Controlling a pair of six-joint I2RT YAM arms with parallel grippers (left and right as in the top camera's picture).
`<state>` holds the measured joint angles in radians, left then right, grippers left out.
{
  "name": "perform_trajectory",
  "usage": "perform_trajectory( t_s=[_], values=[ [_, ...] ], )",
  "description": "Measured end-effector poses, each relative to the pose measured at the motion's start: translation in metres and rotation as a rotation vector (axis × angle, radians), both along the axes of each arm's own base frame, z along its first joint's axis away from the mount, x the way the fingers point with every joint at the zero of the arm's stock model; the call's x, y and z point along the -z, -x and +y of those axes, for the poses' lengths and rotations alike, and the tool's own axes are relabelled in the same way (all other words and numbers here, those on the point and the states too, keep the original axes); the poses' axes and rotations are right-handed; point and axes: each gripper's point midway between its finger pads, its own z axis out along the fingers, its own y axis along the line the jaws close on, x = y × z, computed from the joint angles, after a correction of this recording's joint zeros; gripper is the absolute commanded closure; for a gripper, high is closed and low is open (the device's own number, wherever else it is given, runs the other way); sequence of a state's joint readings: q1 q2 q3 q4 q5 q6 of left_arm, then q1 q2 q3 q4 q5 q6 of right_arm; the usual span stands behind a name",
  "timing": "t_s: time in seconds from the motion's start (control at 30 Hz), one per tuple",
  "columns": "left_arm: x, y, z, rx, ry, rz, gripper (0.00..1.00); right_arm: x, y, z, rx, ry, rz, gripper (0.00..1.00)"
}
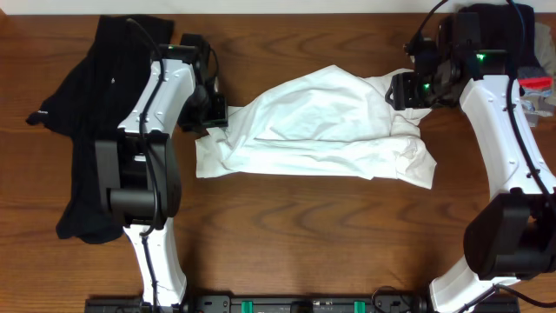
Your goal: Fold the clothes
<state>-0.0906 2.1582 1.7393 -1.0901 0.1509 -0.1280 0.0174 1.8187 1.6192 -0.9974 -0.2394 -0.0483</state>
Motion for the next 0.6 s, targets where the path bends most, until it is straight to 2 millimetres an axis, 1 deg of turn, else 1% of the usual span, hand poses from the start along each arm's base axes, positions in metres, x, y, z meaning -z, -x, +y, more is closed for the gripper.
perform_trajectory(
  t_s=[0.1, 0.27, 0.33, 0.47, 0.53, 0.6],
  values=[
    [0.000, -0.005, 0.005, -0.032, -0.016, -0.017, 0.43, 0.000, 0.000, 0.000, 0.000, 0.000, 0.000, 0.40],
    [0.001, -0.007, 0.006, -0.057, -0.026, -0.026, 0.43, 0.000, 0.000, 0.000, 0.000, 0.000, 0.000, 0.40],
    [0.005, -0.006, 0.006, -0.062, -0.026, -0.024, 0.43, 0.000, 0.000, 0.000, 0.000, 0.000, 0.000, 0.40],
    [0.020, -0.001, 0.007, -0.073, -0.028, -0.014, 0.43, 0.000, 0.000, 0.000, 0.000, 0.000, 0.000, 0.39],
    [0.025, -0.002, 0.007, -0.082, -0.027, -0.024, 0.43, 0.000, 0.000, 0.000, 0.000, 0.000, -0.001, 0.39],
    [0.025, -0.008, 0.006, -0.086, -0.024, -0.047, 0.46, 0.000, 0.000, 0.000, 0.000, 0.000, -0.002, 0.39]
  ],
)
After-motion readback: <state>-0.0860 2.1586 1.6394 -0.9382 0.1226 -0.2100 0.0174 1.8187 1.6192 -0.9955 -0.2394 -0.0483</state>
